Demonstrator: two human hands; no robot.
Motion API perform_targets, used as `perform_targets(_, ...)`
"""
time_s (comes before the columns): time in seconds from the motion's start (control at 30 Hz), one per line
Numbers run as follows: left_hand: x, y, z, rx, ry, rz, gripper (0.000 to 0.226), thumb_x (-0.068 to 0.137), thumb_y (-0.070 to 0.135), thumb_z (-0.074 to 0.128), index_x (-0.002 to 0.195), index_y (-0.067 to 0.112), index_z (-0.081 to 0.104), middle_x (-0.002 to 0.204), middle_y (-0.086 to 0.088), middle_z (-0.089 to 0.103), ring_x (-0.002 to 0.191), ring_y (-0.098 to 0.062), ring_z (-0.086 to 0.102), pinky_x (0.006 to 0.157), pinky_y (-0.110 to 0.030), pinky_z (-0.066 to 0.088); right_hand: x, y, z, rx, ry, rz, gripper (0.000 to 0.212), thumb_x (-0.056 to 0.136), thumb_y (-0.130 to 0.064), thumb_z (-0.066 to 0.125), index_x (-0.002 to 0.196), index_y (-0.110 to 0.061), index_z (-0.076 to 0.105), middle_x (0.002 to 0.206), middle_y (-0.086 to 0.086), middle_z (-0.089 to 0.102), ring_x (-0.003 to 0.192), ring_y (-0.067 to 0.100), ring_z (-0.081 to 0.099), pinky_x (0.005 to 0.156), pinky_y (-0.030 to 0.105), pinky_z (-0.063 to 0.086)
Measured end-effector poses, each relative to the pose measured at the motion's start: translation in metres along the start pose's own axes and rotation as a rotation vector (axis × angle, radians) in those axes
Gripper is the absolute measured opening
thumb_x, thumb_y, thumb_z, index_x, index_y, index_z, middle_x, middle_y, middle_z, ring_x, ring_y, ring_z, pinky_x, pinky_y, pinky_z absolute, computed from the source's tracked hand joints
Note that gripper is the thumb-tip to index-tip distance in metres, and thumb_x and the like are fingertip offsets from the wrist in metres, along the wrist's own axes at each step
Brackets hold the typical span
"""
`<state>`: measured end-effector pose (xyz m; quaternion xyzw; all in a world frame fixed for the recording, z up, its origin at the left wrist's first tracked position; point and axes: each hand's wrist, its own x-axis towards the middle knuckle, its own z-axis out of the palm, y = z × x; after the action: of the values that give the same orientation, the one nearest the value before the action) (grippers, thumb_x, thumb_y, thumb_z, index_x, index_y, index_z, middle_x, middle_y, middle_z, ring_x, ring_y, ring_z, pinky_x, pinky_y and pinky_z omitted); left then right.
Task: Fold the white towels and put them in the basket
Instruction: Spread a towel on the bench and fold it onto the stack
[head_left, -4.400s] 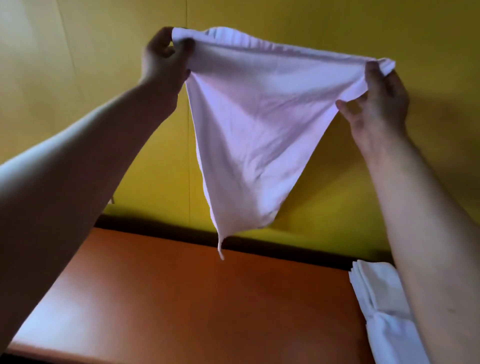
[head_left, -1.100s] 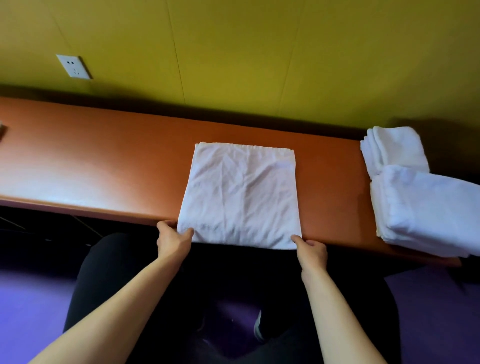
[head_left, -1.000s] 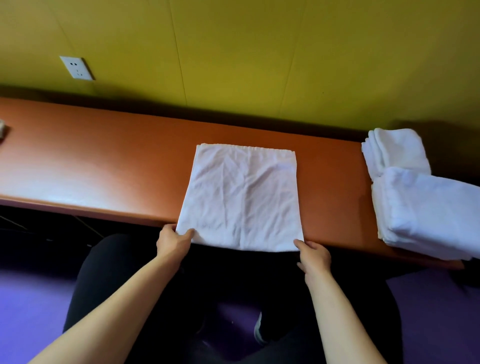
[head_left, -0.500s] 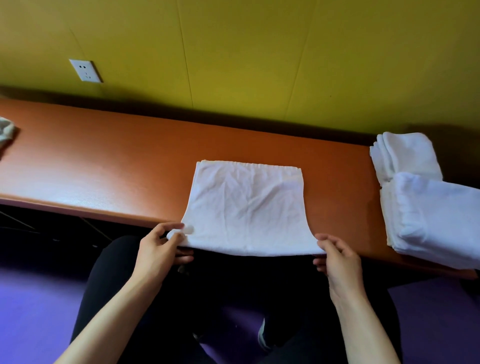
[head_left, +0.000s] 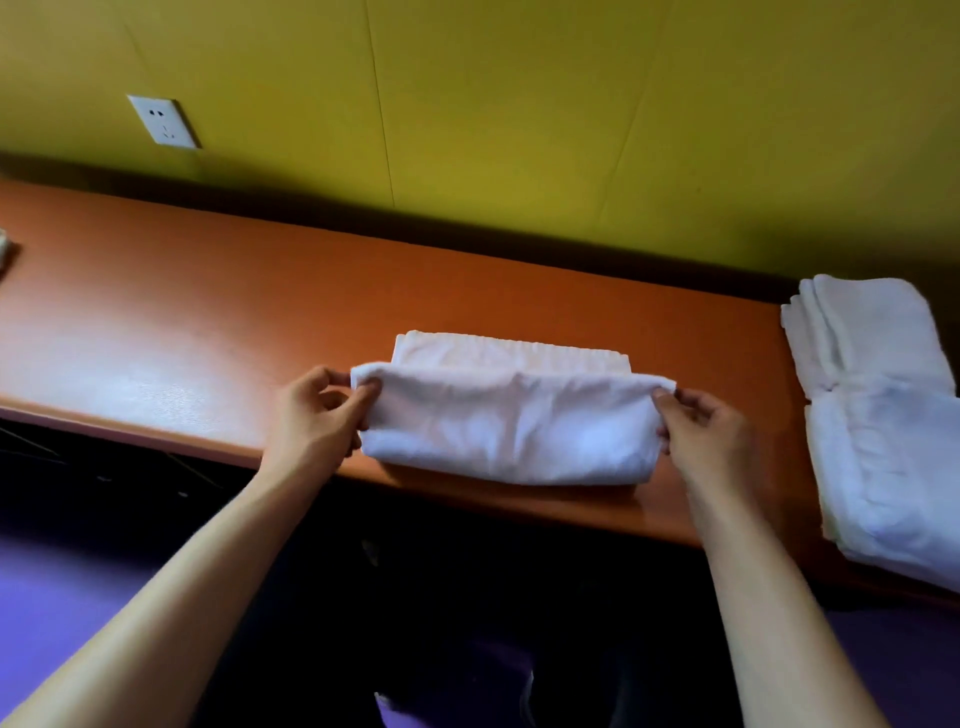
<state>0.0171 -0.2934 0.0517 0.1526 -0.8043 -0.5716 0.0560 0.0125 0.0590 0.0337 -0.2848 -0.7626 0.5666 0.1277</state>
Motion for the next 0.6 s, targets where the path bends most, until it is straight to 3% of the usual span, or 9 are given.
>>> perform_targets(0.07, 0.024, 0.009, 0.011, 0.047, 0.032, 0.023, 0.022, 0.094, 0.025, 0.070, 0.091, 0.004, 0.064, 0.055, -0.009, 0.062, 0.033, -0.007, 0.049, 0.039, -0.018, 0.041, 0.023, -0.007, 0.011, -0.015, 0.016, -0.041, 0.010, 0.090, -0.029, 0.071, 0.091, -0.020, 0.068, 0.068, -0.002, 0.068, 0.062, 0.016, 0.061, 0.071, 0.035, 0.054)
perform_targets(0.2, 0.071, 0.012, 0.035, 0.055, 0.033, 0.014, 0.017, 0.090, 0.029, 0.072, 0.085, 0.015, 0.065, 0.053, 0.002, 0.068, 0.041, -0.017, 0.061, 0.049, -0.028, 0.050, 0.062, -0.015, 0.031, -0.064, 0.025, -0.056, 0.017, 0.092, -0.029, 0.068, 0.092, -0.012, 0.071, 0.065, 0.001, 0.066, 0.053, 0.015, 0.057, 0.057, 0.024, 0.046)
perform_targets(0.3, 0.097, 0.008, 0.050, 0.070, 0.061, -0.009, 0.016, 0.092, 0.030, 0.071, 0.092, 0.014, 0.067, 0.058, 0.005, 0.071, 0.043, -0.015, 0.064, 0.047, -0.028, 0.053, 0.081, -0.012, 0.045, -0.095, 0.032, -0.062, 0.018, 0.092, -0.029, 0.068, 0.092, -0.012, 0.071, 0.065, 0.001, 0.065, 0.051, 0.014, 0.056, 0.051, 0.021, 0.043)
perform_targets(0.37, 0.109, 0.001, 0.057, 0.038, 0.070, -0.048, 0.025, 0.092, 0.032, 0.072, 0.105, 0.012, 0.066, 0.065, 0.003, 0.075, 0.049, -0.016, 0.068, 0.052, -0.034, 0.059, 0.092, -0.004, 0.054, -0.109, 0.024, -0.044, 0.017, 0.093, -0.028, 0.067, 0.095, -0.012, 0.070, 0.068, 0.003, 0.067, 0.050, 0.013, 0.058, 0.049, 0.020, 0.044)
perform_targets(0.43, 0.112, -0.009, 0.063, 0.058, 0.011, -0.098, 0.049, 0.088, 0.040, 0.075, 0.127, 0.014, 0.057, 0.082, 0.004, 0.077, 0.063, -0.018, 0.074, 0.064, -0.039, 0.063, 0.097, 0.003, 0.062, -0.107, -0.010, -0.015, 0.012, 0.090, -0.029, 0.069, 0.098, -0.020, 0.067, 0.079, 0.007, 0.072, 0.055, 0.014, 0.065, 0.054, 0.027, 0.054)
perform_targets(0.5, 0.103, -0.023, 0.068, 0.261, -0.090, -0.033, 0.071, 0.084, 0.046, 0.076, 0.142, 0.025, 0.042, 0.110, 0.005, 0.072, 0.087, -0.021, 0.073, 0.082, -0.039, 0.059, 0.098, 0.017, 0.067, -0.165, -0.034, -0.064, 0.025, 0.083, -0.030, 0.072, 0.104, -0.033, 0.058, 0.091, 0.004, 0.072, 0.072, 0.018, 0.069, 0.071, 0.041, 0.060)
perform_targets(0.6, 0.068, -0.048, 0.081, 0.592, -0.201, 0.324, 0.059, 0.091, 0.043, 0.062, 0.144, 0.024, 0.045, 0.138, -0.003, 0.059, 0.117, -0.030, 0.059, 0.098, -0.039, 0.045, 0.078, 0.021, 0.068, -0.371, -0.096, -0.328, 0.029, 0.089, -0.018, 0.066, 0.116, -0.027, 0.058, 0.104, -0.002, 0.063, 0.092, 0.018, 0.062, 0.077, 0.035, 0.054)
